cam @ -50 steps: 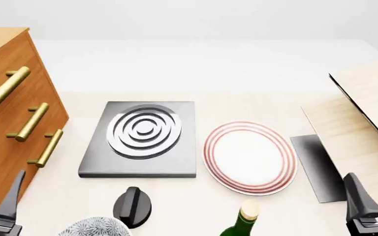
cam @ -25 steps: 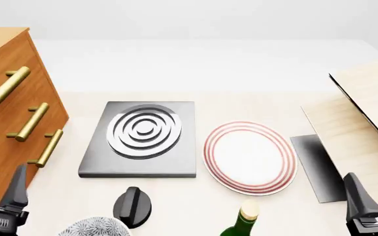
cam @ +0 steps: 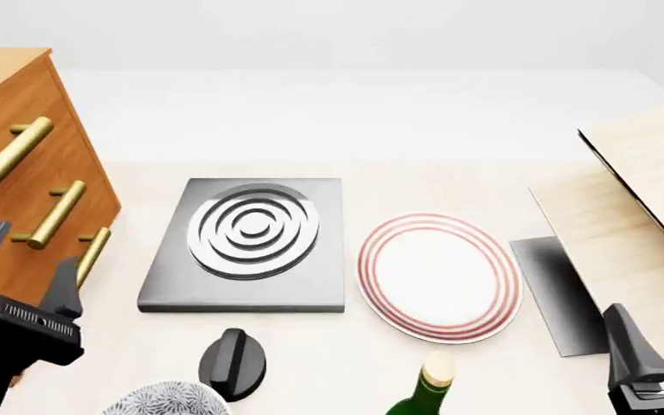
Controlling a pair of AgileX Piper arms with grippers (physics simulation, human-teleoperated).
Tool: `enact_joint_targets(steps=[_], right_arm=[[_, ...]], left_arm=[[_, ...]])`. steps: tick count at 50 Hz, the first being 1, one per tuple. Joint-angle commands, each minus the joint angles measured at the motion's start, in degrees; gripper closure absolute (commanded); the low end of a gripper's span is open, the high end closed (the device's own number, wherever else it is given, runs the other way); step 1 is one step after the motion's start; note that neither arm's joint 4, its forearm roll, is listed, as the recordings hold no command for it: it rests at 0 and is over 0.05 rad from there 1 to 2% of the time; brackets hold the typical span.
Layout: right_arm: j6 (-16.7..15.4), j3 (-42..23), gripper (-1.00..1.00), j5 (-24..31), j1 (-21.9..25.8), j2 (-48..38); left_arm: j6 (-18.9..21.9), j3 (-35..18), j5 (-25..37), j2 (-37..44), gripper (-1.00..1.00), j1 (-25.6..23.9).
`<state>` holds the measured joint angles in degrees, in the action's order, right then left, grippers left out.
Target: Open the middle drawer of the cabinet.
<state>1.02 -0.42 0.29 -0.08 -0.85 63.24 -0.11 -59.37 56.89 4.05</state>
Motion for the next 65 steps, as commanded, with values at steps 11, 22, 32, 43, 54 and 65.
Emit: enact_joint_targets(steps=[11,22,32,43,54,65], right_arm=[[0.01,0.0,-1.0,0.0,0.0,0.0],[0.01,0.0,-1.0,0.0,0.0,0.02],[-0.01,0.0,-1.0,0.01,-0.01,0.02],[0.01,0.0,-1.0,0.0,0.01,0.0],[0.02,0.0,-1.0,0.0,0.0,0.01],[0.0,0.0,-1.0,0.0,0.01,0.0]], left_arm=[[-0.85,0.1,-10.51,14.33,-1.0,-1.42],[-0.51,0.09,-10.52,15.29,-1.0,0.64],[0.75,0.1,-10.53,16.99,-1.0,1.76],[2.0,-0.16,-10.53,17.46,-1.0,3.25],[3.09,-1.34,-10.53,18.75,-1.0,4.33],[3.97,-5.65,-10.53,22.91,-1.0,4.91]])
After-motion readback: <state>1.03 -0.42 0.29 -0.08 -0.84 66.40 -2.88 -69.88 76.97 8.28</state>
